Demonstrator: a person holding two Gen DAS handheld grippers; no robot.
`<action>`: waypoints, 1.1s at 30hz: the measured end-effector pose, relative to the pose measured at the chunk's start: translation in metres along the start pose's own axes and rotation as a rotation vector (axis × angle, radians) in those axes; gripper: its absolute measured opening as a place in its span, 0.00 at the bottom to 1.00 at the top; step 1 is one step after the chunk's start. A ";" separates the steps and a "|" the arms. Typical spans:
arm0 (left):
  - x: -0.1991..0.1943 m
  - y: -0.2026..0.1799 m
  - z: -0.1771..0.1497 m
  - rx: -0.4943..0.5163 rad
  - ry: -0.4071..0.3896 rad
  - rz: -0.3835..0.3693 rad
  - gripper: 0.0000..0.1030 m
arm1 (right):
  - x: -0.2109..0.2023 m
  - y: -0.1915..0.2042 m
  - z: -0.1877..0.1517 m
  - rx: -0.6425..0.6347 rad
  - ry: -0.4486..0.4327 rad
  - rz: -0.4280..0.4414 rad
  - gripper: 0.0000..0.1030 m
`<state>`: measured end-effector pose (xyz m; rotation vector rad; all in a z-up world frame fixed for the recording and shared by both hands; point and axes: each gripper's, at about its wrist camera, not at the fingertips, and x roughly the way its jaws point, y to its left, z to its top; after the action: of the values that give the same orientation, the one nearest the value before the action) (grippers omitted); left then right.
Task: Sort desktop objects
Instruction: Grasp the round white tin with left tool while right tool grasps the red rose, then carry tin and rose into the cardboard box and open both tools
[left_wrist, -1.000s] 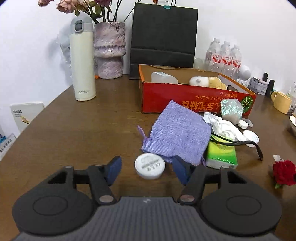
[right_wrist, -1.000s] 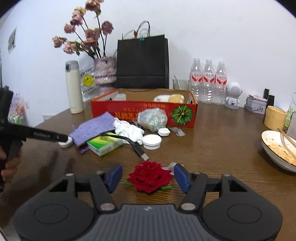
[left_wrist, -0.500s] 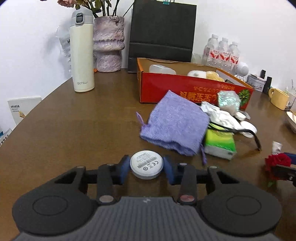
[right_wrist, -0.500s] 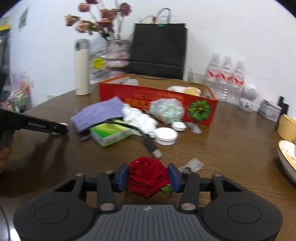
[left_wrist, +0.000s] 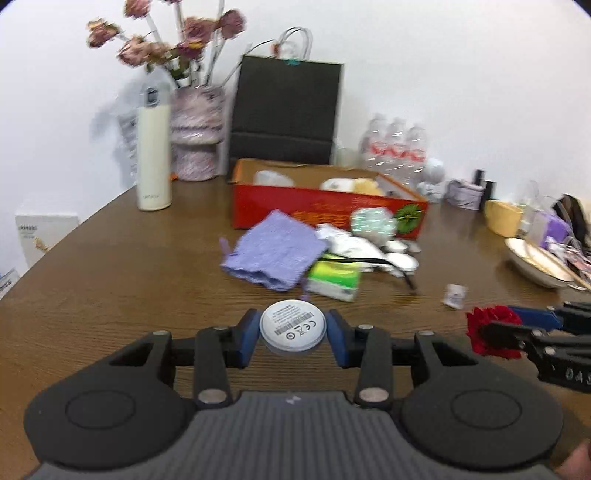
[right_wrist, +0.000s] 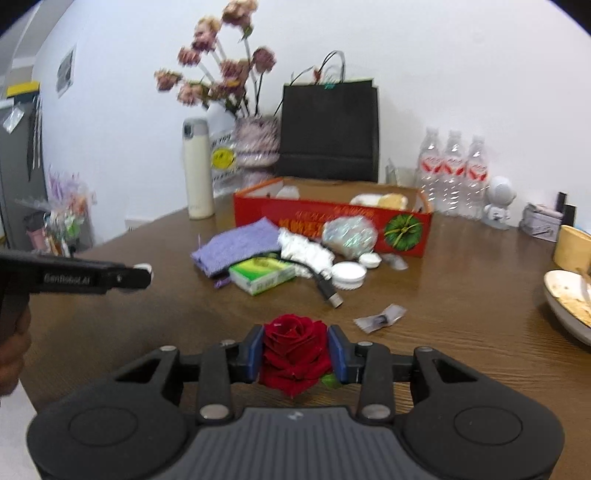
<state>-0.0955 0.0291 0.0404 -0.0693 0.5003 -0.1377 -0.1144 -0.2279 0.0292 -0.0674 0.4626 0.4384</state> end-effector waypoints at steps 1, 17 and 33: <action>-0.001 -0.005 -0.003 -0.001 0.006 -0.012 0.39 | -0.005 -0.001 0.000 0.001 -0.010 -0.008 0.34; -0.001 -0.045 -0.007 0.034 -0.101 0.012 0.40 | -0.008 -0.020 0.006 0.091 -0.079 -0.052 0.34; 0.109 -0.028 0.116 0.142 -0.221 0.020 0.40 | 0.087 -0.042 0.118 0.036 -0.107 0.008 0.35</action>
<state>0.0521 -0.0109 0.0931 0.0585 0.2698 -0.1439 0.0224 -0.2128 0.0945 -0.0073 0.3658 0.4394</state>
